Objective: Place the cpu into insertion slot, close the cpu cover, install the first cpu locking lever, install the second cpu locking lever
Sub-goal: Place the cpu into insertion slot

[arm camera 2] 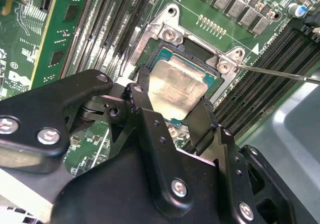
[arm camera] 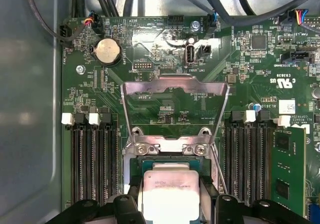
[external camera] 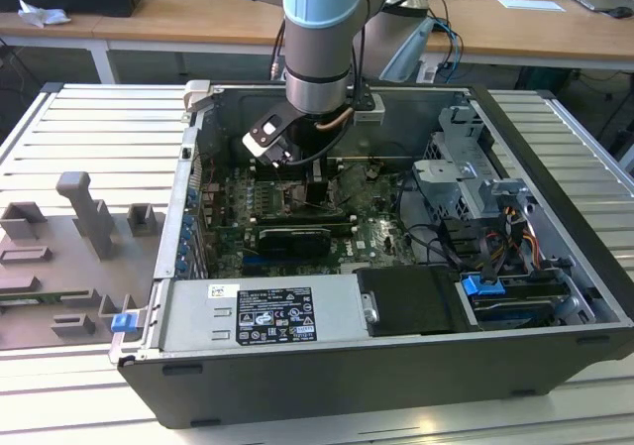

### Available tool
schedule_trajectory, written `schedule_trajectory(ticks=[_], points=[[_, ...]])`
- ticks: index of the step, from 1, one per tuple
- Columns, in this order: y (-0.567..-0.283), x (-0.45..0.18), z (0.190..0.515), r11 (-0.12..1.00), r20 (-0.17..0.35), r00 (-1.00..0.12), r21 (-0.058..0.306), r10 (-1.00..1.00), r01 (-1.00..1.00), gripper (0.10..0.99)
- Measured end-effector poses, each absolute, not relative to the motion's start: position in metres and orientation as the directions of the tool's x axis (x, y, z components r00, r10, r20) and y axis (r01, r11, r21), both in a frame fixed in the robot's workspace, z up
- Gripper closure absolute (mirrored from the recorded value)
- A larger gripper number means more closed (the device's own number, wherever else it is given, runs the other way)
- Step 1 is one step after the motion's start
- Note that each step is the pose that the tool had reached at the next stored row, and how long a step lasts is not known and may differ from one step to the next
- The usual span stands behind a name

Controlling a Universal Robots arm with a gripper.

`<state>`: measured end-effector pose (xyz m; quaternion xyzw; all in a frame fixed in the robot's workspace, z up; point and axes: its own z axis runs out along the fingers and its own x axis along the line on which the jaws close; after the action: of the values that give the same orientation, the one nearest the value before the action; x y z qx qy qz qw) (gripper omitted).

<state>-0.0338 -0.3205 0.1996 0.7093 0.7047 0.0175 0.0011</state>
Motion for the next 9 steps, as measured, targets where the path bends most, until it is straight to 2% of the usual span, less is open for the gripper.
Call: schedule_trajectory(ticks=[9], points=[[-0.3204, -0.0337, 0.1993, -0.007, 0.023, 0.006, 0.026, 1.000, 1.000, 0.545]])
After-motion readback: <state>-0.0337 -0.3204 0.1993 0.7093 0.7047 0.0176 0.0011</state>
